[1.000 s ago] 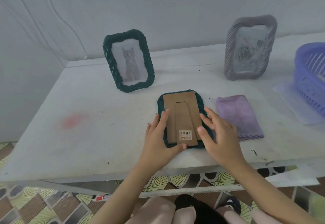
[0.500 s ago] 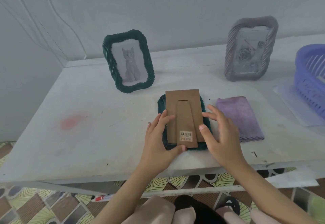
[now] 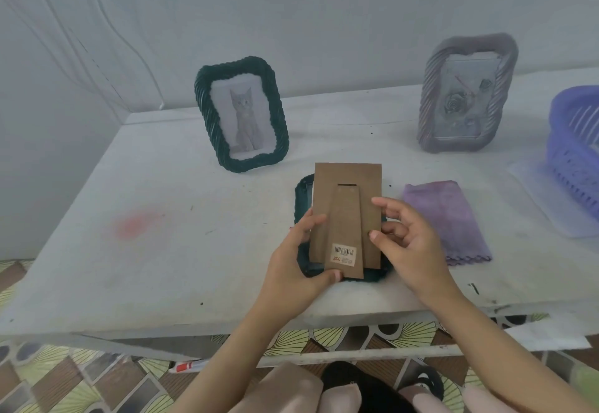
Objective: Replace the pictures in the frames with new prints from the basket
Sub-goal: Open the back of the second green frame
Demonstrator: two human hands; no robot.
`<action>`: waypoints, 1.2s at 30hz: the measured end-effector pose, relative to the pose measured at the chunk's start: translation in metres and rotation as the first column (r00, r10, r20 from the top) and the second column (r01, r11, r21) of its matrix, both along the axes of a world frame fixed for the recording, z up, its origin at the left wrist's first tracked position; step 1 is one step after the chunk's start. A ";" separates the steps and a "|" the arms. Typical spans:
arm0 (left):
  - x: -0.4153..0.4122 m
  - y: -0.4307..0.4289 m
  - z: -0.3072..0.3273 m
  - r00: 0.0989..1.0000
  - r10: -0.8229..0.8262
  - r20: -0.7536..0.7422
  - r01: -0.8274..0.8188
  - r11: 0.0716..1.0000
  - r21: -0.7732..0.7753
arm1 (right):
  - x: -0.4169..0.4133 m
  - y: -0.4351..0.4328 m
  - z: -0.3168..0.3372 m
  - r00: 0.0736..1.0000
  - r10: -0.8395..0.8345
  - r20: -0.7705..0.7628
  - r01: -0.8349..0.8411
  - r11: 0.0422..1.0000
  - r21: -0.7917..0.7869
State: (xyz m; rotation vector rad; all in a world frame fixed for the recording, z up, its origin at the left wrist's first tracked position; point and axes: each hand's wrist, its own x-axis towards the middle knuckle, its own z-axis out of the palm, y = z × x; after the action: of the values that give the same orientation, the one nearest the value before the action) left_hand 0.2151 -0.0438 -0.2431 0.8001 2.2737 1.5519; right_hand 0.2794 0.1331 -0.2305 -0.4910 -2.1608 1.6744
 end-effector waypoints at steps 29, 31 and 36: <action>-0.037 -0.104 0.027 0.969 0.226 -0.101 -0.241 0.767 -0.595 | -0.072 -0.077 0.000 0.892 0.352 0.284 -0.449 0.620 0.643; -0.036 -0.100 0.030 0.967 0.241 -0.084 -0.244 0.777 -0.580 | -0.067 -0.072 0.001 0.914 0.327 0.241 -0.400 0.621 0.673; -0.036 -0.076 0.033 0.958 0.145 -0.247 -0.245 0.862 -0.444 | -0.047 -0.044 0.006 0.989 0.042 0.140 -0.135 0.618 0.775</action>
State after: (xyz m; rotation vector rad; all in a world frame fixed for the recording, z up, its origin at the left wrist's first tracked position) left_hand 0.1795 -0.1202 -0.2098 0.6262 2.7980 0.9346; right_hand 0.2322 0.0887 -0.2243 -0.2038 -2.7391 0.5678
